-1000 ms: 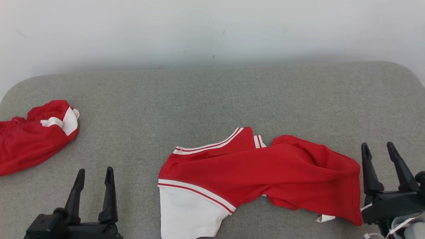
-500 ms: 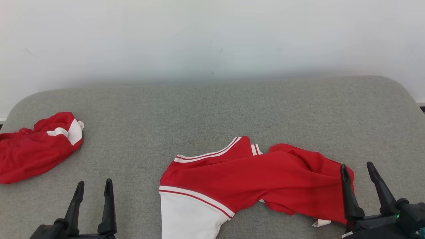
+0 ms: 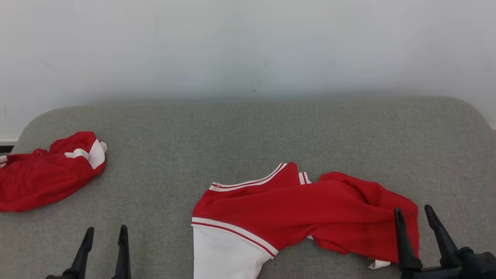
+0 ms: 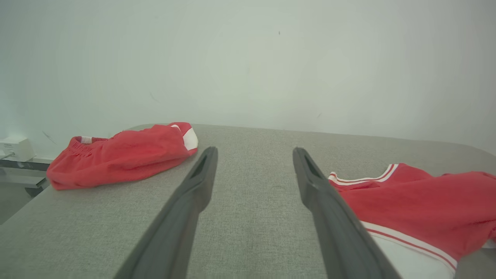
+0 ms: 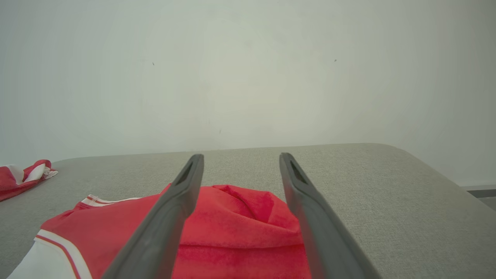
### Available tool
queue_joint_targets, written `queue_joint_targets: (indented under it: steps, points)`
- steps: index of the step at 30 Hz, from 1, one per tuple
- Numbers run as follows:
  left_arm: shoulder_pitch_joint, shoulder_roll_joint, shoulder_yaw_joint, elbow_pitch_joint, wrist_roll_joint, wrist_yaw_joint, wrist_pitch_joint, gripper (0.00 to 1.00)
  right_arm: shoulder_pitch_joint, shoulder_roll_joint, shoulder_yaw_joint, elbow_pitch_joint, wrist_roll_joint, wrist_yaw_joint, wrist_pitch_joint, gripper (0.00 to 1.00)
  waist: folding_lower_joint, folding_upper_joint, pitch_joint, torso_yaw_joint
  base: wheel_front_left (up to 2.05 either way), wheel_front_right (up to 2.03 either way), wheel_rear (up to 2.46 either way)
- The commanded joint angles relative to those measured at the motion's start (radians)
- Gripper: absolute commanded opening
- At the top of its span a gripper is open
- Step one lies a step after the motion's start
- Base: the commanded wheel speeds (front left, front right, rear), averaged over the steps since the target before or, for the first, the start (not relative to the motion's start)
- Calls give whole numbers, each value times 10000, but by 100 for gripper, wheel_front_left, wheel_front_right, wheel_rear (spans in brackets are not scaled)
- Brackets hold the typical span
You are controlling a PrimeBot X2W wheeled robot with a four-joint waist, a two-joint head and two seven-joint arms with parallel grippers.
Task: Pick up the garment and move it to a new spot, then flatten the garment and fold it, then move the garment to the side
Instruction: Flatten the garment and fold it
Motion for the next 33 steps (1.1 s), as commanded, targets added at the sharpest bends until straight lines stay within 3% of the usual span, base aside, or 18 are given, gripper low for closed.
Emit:
queue_joint_targets:
  steps: [1, 14, 33]
  points:
    - [92, 47, -3, 0, 106, 18, -7, 100, 93, 22, -22, -5, -79, -27, -6, 100, 1, 0, -2, 15, 0, 0, 0]
    - [-29, -63, -123, 72, -173, 18, -8, 100, 15, 11, -85, 326, 1, -27, -6, 100, 1, 0, 92, 41, 0, 0, 0]
    - [-745, 158, -3523, 2931, -1359, 19, -8, 100, -301, -109, -1115, 3347, -30, -27, -6, 100, 1, 0, 1002, -129, 0, 0, 0]
